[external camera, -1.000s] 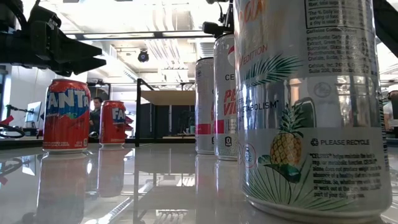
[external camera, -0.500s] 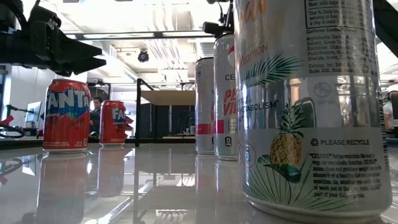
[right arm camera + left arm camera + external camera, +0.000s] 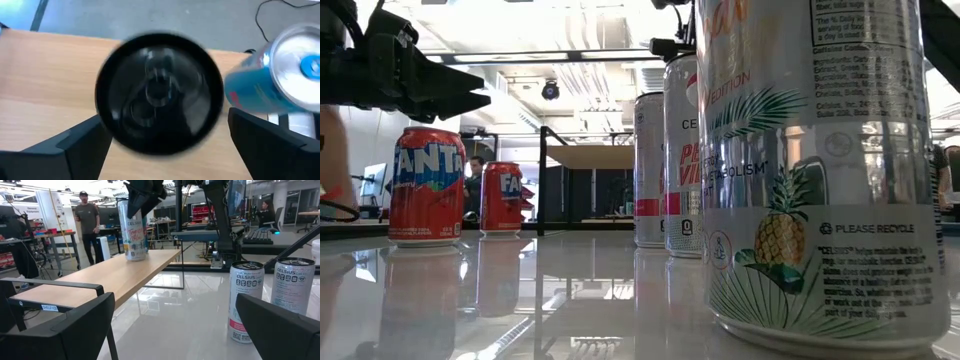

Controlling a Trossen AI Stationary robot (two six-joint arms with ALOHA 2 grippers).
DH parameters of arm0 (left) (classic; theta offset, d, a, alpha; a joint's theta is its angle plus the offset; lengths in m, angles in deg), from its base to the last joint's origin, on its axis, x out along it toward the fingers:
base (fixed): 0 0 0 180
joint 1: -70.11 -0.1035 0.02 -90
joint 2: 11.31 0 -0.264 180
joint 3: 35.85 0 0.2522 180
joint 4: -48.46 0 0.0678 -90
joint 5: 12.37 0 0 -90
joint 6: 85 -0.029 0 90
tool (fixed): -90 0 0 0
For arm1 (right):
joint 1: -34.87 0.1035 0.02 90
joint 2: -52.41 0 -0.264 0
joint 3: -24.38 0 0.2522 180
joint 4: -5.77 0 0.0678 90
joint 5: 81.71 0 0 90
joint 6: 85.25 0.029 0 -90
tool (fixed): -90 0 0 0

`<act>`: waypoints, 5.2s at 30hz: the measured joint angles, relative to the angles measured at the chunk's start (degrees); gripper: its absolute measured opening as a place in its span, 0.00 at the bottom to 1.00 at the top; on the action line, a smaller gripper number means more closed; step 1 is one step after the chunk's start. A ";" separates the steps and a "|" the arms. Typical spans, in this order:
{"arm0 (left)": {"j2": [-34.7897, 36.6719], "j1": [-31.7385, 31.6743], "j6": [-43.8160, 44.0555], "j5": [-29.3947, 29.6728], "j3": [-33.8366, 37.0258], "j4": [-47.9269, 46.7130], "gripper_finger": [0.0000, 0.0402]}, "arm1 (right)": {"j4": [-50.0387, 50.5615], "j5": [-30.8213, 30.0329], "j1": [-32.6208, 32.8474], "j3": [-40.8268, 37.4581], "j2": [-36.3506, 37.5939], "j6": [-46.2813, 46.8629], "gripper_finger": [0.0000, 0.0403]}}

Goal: Place canned beverage on shelf
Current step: Put the top white yellow soda can on the shelf

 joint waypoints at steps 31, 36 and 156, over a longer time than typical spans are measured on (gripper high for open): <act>0.00 -0.02 0.00 0.00 -0.02 -0.01 1.00 | 2.88 -17.76 11.82 -6.81 -3.37 28.34 0.92; 0.00 0.01 0.00 0.00 0.00 0.00 1.00 | 2.86 -19.81 11.42 -8.53 -3.40 30.03 0.92; -0.01 -0.02 0.00 -0.01 -0.01 0.00 1.00 | -18.02 -40.66 6.24 -20.83 -3.32 17.75 0.85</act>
